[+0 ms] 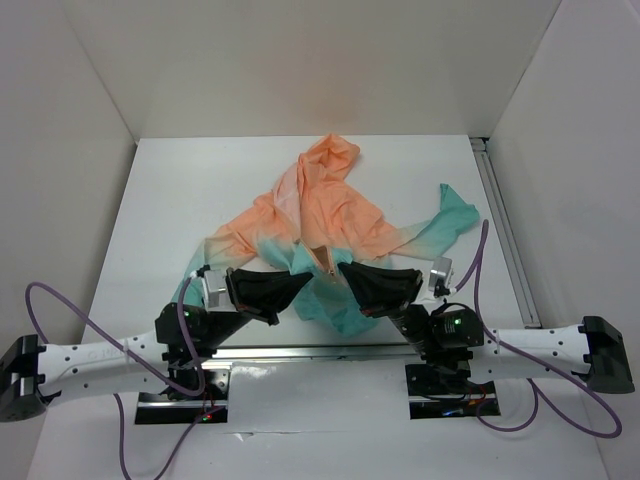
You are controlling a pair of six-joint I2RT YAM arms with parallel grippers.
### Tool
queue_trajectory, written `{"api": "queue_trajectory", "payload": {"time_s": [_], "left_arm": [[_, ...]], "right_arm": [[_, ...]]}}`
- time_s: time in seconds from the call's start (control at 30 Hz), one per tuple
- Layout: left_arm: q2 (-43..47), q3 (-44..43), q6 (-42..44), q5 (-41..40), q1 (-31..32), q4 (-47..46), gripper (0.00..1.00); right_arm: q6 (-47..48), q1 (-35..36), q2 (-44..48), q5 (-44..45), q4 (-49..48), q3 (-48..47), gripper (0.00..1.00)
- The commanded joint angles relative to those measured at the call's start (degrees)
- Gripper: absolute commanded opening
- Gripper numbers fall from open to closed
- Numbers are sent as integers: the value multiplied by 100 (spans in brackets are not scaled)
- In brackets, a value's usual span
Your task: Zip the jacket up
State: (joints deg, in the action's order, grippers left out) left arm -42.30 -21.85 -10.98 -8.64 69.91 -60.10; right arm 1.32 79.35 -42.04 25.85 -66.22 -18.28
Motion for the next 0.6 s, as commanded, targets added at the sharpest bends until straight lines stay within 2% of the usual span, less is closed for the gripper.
{"api": "queue_trajectory", "payload": {"time_s": [0.0, 0.57], "left_arm": [[-15, -39, -150, 100, 5, -661, 0], [-218, -101, -264, 144, 5, -846, 0]], "right_arm": [[70, -16, 82, -36, -542, 27, 0], [70, -16, 82, -36, -542, 79, 0]]}}
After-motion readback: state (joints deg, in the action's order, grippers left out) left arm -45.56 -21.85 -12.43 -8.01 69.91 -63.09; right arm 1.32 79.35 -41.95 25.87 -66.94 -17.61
